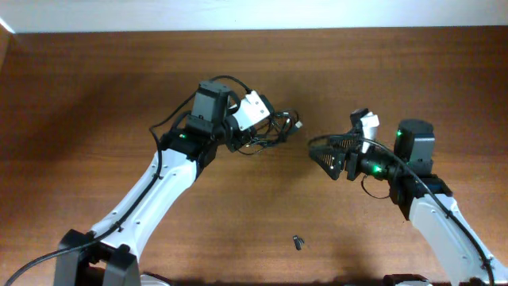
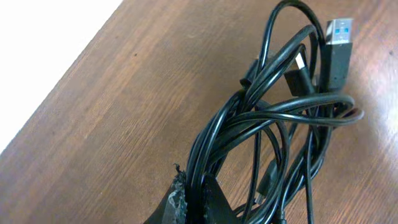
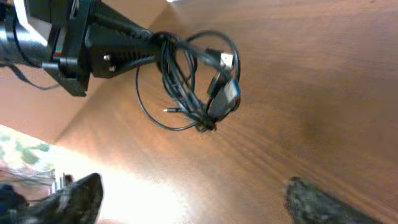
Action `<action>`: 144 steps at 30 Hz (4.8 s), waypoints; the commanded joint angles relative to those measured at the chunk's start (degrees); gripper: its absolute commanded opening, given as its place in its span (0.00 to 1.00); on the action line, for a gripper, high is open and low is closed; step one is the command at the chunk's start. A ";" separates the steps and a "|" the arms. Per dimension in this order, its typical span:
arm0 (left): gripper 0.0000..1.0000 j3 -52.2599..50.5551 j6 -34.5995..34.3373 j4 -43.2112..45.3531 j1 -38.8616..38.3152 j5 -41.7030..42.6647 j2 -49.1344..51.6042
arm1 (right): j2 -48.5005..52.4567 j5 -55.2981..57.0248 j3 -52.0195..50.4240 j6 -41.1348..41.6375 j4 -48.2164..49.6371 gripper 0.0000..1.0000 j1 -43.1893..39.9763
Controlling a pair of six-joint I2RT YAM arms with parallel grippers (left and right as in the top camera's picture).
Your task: Untangle cables
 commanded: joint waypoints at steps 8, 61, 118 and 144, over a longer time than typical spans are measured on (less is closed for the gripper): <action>0.00 0.44 -43.12 9.64 4.46 15.72 -1.16 | 0.22 -2.43 0.81 28.85 17.18 0.87 0.72; 0.00 0.42 -91.14 13.40 0.04 7.93 -1.14 | 1.79 8.09 0.79 35.28 27.10 0.10 4.55; 0.00 0.42 -100.13 12.96 -0.85 0.31 -1.14 | 1.79 6.75 0.81 28.11 23.63 0.04 6.73; 0.00 0.42 -70.77 14.78 -0.70 18.84 -1.16 | 1.77 18.43 0.81 28.15 16.85 0.04 6.69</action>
